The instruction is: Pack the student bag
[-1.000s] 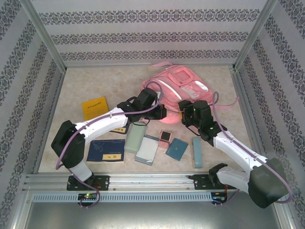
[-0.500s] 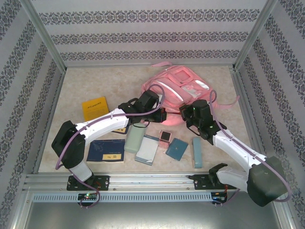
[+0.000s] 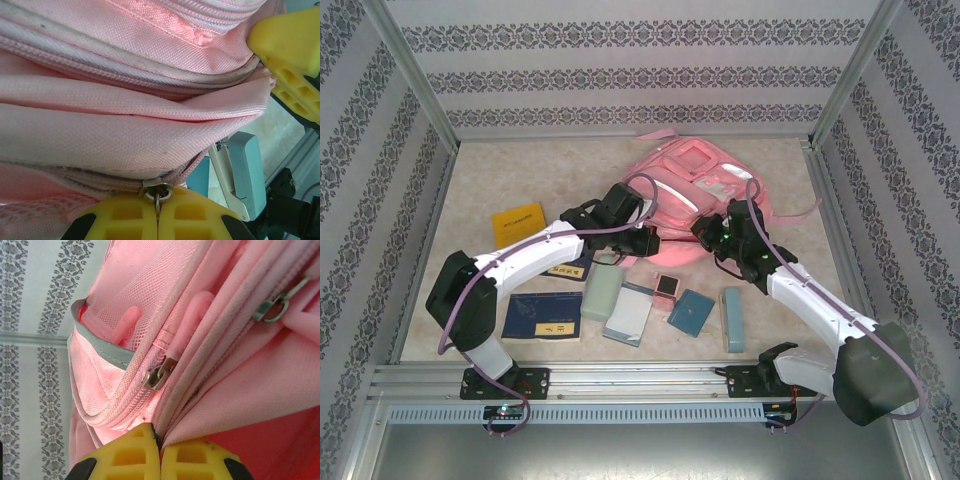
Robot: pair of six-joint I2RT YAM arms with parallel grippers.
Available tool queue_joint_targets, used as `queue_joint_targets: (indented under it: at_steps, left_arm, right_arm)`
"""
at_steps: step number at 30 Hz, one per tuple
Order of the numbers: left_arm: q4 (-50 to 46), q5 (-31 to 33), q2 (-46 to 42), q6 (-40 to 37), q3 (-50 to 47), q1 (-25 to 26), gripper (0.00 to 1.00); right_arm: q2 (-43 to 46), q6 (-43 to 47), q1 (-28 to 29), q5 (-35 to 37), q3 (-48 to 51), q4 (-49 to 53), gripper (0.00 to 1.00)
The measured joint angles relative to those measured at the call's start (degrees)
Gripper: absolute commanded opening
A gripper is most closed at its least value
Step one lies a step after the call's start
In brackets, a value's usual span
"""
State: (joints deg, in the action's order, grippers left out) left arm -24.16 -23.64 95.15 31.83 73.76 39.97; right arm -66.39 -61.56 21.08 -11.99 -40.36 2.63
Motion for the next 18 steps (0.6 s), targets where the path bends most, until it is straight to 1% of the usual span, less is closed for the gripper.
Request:
queue_joint_targets:
  at_steps: [8, 14, 18]
  left_arm:
    - [-4.26, -4.85, 0.26, -0.44, 3.67, -2.25, 0.00]
    - [-9.03, -5.99, 1.88, -2.60, 6.91, -2.95, 0.00]
    - [-11.50, -5.92, 2.73, -4.63, 8.15, -2.97, 0.00]
  right_arm:
    - [0.00, 8.46, 0.00, -0.37, -3.78, 4.07, 0.00]
    - [0.00, 13.00, -0.11, -0.55, -5.68, 7.04, 0.00]
    - [0.00, 13.88, -1.55, -2.12, -5.84, 7.96, 0.00]
